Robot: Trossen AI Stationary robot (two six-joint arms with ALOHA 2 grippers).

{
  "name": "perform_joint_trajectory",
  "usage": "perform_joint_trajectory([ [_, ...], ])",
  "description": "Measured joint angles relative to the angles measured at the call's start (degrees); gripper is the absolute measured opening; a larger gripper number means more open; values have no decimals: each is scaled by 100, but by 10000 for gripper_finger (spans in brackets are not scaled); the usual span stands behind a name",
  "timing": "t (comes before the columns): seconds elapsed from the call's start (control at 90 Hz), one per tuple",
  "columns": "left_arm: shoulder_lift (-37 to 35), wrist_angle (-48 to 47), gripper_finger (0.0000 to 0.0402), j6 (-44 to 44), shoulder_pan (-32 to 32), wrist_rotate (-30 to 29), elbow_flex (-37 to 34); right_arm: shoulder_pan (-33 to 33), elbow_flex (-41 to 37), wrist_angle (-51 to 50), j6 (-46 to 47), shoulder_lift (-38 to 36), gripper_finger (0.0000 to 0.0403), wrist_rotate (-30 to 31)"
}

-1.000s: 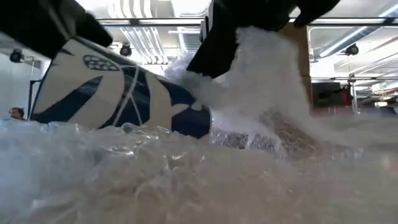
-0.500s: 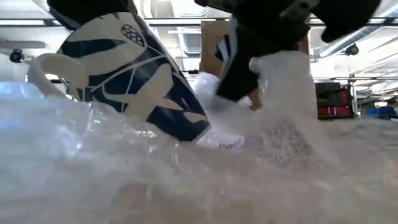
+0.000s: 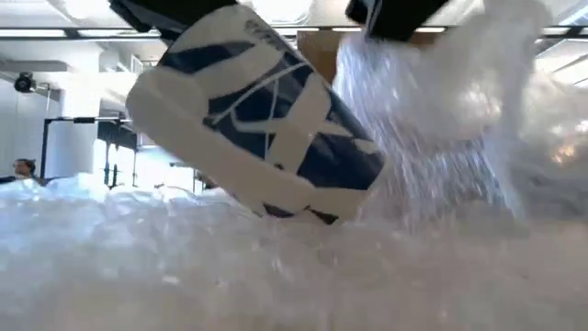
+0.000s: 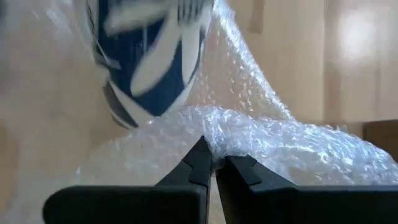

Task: Wrap mug
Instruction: Wrap the blue patterned mug with the transparent bubble wrap

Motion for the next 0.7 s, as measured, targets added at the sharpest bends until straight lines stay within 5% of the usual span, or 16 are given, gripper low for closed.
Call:
perform_joint_trajectory([
  [0.278, 100, 143, 0, -17, 44, 142, 0, 85, -310, 161, 368, 44, 0, -431],
  [0.411, 175, 269, 0, -17, 53, 173, 0, 207, -746, 972, 629, 44, 0, -834],
  [0.7, 245, 650, 0, 65, 78, 187, 0, 326, -1796, 2730, 1289, 44, 0, -542],
])
